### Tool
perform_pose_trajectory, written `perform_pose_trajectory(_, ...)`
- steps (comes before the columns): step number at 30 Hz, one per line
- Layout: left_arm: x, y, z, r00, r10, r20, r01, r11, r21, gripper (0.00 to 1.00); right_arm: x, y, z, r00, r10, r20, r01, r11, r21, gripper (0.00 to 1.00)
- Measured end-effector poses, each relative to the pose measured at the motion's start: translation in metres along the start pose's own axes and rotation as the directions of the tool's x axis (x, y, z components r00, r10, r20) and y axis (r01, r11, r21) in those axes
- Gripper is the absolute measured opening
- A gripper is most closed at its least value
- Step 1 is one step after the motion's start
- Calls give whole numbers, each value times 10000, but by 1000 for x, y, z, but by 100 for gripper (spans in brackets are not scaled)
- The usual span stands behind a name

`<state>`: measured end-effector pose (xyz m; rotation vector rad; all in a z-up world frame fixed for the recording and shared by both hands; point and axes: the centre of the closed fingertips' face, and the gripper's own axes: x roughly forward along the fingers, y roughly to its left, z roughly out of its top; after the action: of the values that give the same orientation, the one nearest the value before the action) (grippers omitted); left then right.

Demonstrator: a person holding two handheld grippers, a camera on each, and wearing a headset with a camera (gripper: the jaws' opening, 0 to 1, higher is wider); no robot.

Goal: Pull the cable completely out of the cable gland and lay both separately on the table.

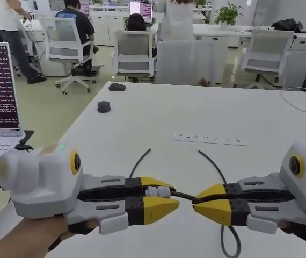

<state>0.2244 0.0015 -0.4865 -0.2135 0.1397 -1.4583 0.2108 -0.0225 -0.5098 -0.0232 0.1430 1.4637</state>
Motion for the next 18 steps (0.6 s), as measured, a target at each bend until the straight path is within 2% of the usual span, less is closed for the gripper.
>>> perform_pose_trajectory(3, -4, 4, -2, 9999, 149, 24, -149, 9999, -50, 16, -10, -5, -13, 9991, -250, -330, 253, 9996, 97, 2)
perform_pose_trajectory(12, -13, 11, -3, 9988, 476, 67, -475, 9987, -194, 16, -37, -15, -43, 9920, -920, -863, 961, 9944, 444, 2)
perform_pose_trajectory(18, -11, 11, -8, 9986, 507, -157, -509, 9986, -168, 16, -38, -15, -48, 9897, -996, -1024, 1050, 9932, 494, 2)
